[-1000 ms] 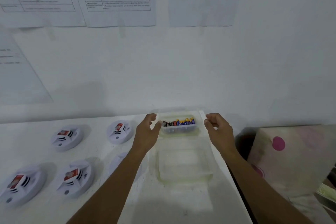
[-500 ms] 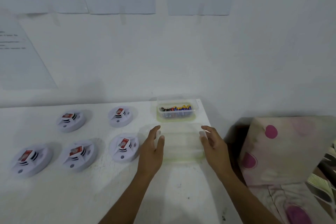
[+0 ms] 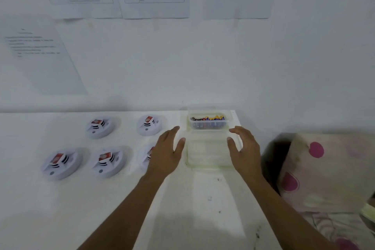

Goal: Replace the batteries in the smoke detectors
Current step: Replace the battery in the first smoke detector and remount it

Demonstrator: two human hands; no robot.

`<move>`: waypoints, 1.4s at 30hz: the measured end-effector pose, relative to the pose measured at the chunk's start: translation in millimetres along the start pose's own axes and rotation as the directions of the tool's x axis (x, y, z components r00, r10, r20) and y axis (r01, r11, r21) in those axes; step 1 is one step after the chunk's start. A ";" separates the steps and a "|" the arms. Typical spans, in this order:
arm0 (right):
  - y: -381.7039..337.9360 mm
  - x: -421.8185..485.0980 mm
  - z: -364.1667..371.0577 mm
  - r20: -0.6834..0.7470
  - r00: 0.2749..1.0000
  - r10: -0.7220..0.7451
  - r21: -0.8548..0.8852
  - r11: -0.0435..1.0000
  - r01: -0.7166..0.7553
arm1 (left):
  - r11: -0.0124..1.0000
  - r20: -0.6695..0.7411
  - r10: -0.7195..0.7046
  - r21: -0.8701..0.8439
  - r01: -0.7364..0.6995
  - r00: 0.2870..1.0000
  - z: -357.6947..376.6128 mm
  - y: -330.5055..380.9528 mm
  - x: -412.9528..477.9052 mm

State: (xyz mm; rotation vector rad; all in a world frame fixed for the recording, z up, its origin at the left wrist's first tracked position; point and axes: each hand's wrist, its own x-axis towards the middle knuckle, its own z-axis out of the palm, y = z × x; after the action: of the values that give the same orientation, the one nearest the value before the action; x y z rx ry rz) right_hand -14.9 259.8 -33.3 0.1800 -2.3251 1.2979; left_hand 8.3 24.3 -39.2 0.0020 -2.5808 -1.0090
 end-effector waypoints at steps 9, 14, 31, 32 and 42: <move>-62.7 -26.2 44.7 0.169 0.948 -0.268 -0.002 0.962 0.273 | 0.920 0.243 0.053 0.366 -0.142 0.969 -44.8 -66.4 -19.6; -86.0 -40.5 72.4 0.204 0.940 -0.274 0.039 0.962 0.272 | 0.963 0.170 0.190 0.159 -0.217 0.967 -49.1 -72.0 -23.2; -172.9 -85.7 164.8 0.201 0.978 -0.049 0.152 0.988 0.018 | 0.231 0.459 -0.167 -0.842 0.488 0.872 -123.8 -62.2 -7.6; -176.0 -87.2 165.9 0.195 0.979 -0.051 0.141 0.990 0.024 | 0.191 0.484 -0.155 -0.841 0.507 0.861 -126.5 -63.4 -8.4; -179.4 -78.4 153.4 0.165 0.965 -0.202 0.014 0.979 0.202 | 0.117 0.542 -0.097 -0.827 0.550 0.835 -130.1 -73.6 -4.4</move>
State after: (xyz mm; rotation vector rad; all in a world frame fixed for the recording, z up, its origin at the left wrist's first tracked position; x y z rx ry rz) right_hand 62.6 25.9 0.9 0.5288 -2.3723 1.2182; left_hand 46.8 -115.0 -0.9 0.0830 -1.6005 -2.9588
